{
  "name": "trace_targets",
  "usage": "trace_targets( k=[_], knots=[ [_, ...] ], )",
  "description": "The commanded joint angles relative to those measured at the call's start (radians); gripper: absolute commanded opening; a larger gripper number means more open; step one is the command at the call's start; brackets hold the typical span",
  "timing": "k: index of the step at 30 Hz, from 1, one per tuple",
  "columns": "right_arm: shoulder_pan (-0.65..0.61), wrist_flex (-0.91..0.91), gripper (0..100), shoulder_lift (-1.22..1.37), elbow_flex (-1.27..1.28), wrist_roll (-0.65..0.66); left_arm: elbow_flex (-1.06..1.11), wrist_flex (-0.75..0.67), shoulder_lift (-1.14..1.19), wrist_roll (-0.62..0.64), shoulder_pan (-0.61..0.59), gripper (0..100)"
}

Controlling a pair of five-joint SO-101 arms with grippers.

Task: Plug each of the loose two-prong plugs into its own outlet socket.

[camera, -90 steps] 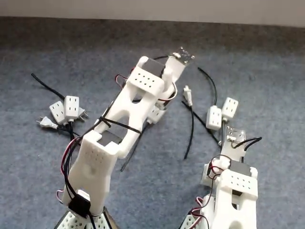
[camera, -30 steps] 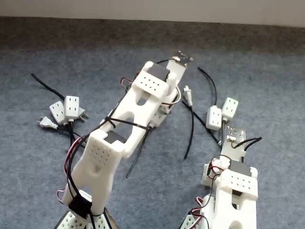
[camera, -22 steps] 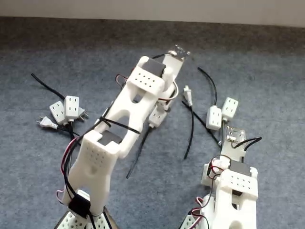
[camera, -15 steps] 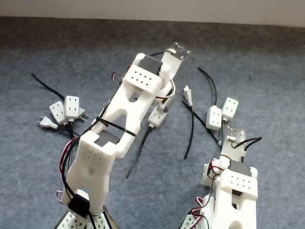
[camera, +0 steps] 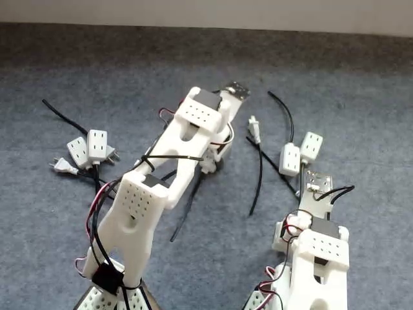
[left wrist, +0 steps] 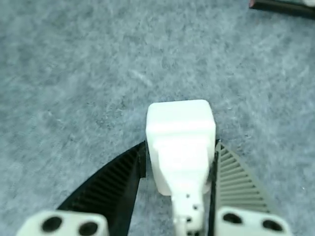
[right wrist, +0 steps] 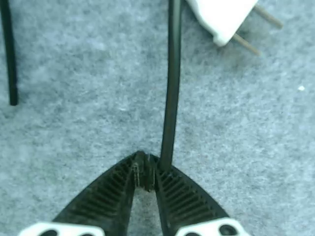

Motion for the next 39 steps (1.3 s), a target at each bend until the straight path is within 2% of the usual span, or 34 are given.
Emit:
trace_targets(
  k=[1, 6, 9, 14, 17, 22, 27, 31, 35, 39],
  knots=[
    [0.008, -0.027, 0.9, -0.004, 0.001, 0.000, -0.007, -0.034, 0.001, 0.002, 0.018, 19],
    [0.008, -0.027, 0.9, -0.004, 0.001, 0.000, -0.027, -0.095, -0.007, 0.003, 0.018, 0],
    [0.008, -0.027, 0.9, -0.004, 0.001, 0.000, -0.151, -0.086, -0.008, 0.006, -0.013, 4],
    [0.008, -0.027, 0.9, -0.004, 0.001, 0.000, -0.450, -0.092, -0.001, 0.098, -0.114, 4],
    [0.008, -0.027, 0.9, -0.004, 0.001, 0.000, -0.555, -0.164, 0.001, 0.097, -0.154, 6],
    [0.008, -0.027, 0.9, -0.004, 0.001, 0.000, -0.544, -0.374, 0.001, 0.097, -0.194, 10],
    [0.008, -0.027, 0.9, -0.004, 0.001, 0.000, -0.386, -0.591, 0.002, -0.009, -0.182, 10],
    [0.008, -0.027, 0.9, -0.004, 0.002, 0.000, -0.257, -0.733, 0.048, -0.025, -0.188, 10],
    [0.008, -0.027, 0.9, -0.004, 0.002, 0.002, -0.268, -0.730, 0.136, -0.025, -0.211, 17],
    [0.008, -0.027, 0.9, -0.004, 0.002, 0.017, -0.394, -0.591, 0.117, -0.025, -0.245, 20]
  ],
)
